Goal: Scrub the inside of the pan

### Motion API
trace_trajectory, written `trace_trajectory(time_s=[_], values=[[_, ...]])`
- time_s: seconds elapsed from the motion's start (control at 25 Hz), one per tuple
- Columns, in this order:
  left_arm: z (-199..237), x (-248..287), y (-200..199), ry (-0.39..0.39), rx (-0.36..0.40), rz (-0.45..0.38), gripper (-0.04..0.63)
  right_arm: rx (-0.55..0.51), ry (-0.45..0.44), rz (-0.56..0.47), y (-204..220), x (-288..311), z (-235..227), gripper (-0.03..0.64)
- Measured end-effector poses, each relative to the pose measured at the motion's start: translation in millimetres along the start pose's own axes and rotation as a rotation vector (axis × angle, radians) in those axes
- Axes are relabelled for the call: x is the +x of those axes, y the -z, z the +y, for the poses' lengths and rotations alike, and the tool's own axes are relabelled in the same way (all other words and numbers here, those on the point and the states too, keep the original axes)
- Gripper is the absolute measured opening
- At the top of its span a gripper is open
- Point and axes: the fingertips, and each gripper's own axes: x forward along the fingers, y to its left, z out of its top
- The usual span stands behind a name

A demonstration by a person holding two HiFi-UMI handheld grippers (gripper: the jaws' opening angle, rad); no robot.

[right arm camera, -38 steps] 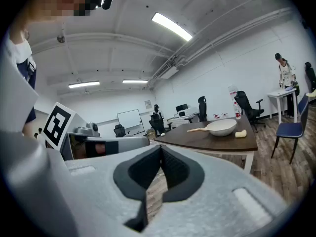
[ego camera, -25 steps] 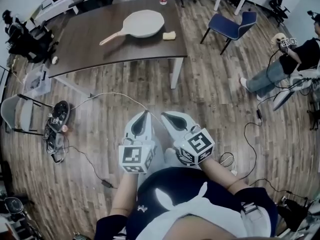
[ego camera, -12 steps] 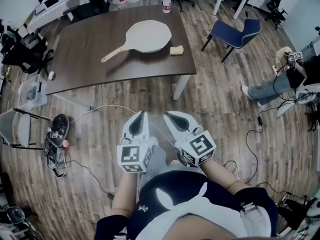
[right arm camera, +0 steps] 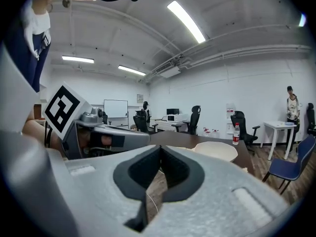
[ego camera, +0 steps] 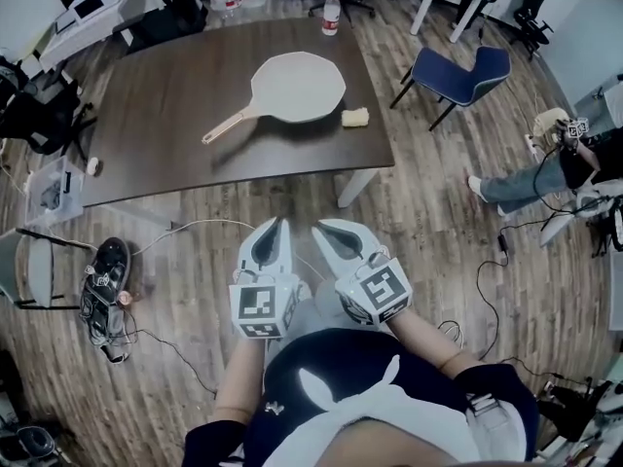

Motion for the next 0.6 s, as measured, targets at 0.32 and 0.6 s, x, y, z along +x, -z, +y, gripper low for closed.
trace_trajectory(time_s=[0.32, 0.6], values=[[29.8, 38.4, 11.3, 0.038, -0.063, 0.051, 0.003, -0.062, 0.003, 0.081, 11.0, 46.9, -24.9, 0.0], [68.9, 118.1, -1.7, 0.011, -0.094, 0.07, 0.003, -0.1, -0.054, 0.143, 25.3, 106.8, -82.8, 0.0]])
